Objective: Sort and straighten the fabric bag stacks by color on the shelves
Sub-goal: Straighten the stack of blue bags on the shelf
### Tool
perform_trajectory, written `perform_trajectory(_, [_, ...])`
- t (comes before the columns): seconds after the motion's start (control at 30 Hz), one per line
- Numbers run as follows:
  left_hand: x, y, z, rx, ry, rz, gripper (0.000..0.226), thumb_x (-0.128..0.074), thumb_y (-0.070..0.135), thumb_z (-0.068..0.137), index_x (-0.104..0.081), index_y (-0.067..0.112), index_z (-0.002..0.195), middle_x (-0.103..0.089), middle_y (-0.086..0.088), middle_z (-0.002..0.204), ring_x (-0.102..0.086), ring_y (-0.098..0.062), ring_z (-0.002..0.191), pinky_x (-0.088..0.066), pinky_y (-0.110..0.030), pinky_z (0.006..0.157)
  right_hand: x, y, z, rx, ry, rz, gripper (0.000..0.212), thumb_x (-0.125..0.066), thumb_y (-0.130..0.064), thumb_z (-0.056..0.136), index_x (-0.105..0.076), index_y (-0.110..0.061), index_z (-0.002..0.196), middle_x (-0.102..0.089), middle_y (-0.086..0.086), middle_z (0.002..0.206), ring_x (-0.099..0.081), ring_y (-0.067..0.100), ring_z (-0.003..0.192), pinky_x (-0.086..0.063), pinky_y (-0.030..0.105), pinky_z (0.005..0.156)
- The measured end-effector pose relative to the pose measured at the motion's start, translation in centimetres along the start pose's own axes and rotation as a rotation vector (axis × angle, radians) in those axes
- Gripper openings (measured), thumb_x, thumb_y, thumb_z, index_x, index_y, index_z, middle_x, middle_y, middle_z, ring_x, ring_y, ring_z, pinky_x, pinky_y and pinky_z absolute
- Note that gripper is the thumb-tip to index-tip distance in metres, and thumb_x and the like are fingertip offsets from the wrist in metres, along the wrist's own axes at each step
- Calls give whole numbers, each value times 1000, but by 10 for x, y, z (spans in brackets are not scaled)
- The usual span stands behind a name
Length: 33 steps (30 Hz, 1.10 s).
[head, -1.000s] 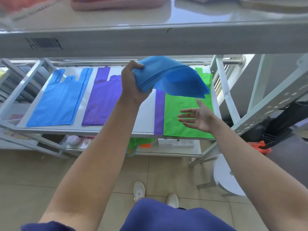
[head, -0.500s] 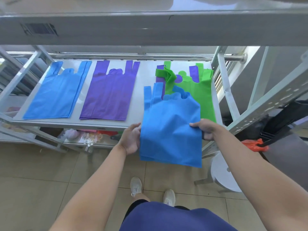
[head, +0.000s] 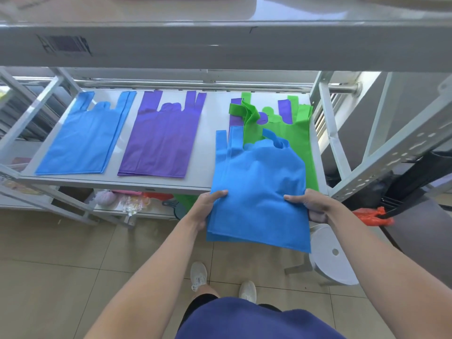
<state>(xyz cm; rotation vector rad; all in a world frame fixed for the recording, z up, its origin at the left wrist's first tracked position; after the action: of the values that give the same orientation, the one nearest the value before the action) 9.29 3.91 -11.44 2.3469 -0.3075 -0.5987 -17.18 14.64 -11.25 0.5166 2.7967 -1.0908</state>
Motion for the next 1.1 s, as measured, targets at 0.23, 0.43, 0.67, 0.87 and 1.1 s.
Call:
perform_trajectory(0.23, [-15, 7, -22, 3, 43, 51, 33, -62, 14, 99, -68, -1, 127, -77, -17, 117, -76, -34, 102, -62, -42, 78, -3, 16, -15, 8, 2, 28, 41, -70, -10, 95, -64, -5, 135, -73, 16, 127, -73, 35, 112, -61, 46, 91])
perform_trajectory(0.43, [8, 77, -53, -198, 40, -54, 39, -65, 14, 92, -70, -1, 127, -71, -24, 124, -71, -36, 102, -58, -47, 94, -63, -42, -31, 212, -87, 206, 33, -63, -12, 97, -67, -9, 130, -76, 16, 117, -78, 30, 89, -64, 39, 70])
perform_trajectory(0.67, [73, 147, -113, -427, 47, -106, 26, -62, 11, 93, -71, 1, 115, -73, -20, 102, -70, -31, 84, -56, -36, 77, -158, -89, -43, 306, -215, 220, 33, -60, -10, 94, -66, -6, 126, -77, 14, 102, -78, 26, 77, -65, 38, 66])
perform_trajectory(0.87, [179, 169, -155, -518, 139, -154, 23, -62, 11, 91, -74, 5, 110, -76, -15, 100, -72, -28, 84, -55, -35, 77, -275, -113, -33, 341, -239, 99, 35, -61, -7, 88, -64, -4, 123, -77, 14, 97, -77, 24, 72, -63, 34, 60])
perform_trajectory(1.1, [331, 214, -207, -563, 96, -136, 23, -66, 13, 95, -71, 6, 117, -74, -17, 109, -72, -29, 92, -58, -38, 83, -440, -99, 11, 340, -224, 44, 44, -62, -10, 88, -65, -4, 131, -73, 17, 113, -76, 27, 84, -64, 38, 75])
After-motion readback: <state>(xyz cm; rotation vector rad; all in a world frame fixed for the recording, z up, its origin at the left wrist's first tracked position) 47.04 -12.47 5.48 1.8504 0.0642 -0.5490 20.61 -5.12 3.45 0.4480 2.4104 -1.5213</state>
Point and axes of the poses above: each hand's wrist, its own z-axis towards the middle knuckle, its own x-axis out of the back of the hand, y = z × x, the point moved 10 cm from there along z, towards the middle knuckle
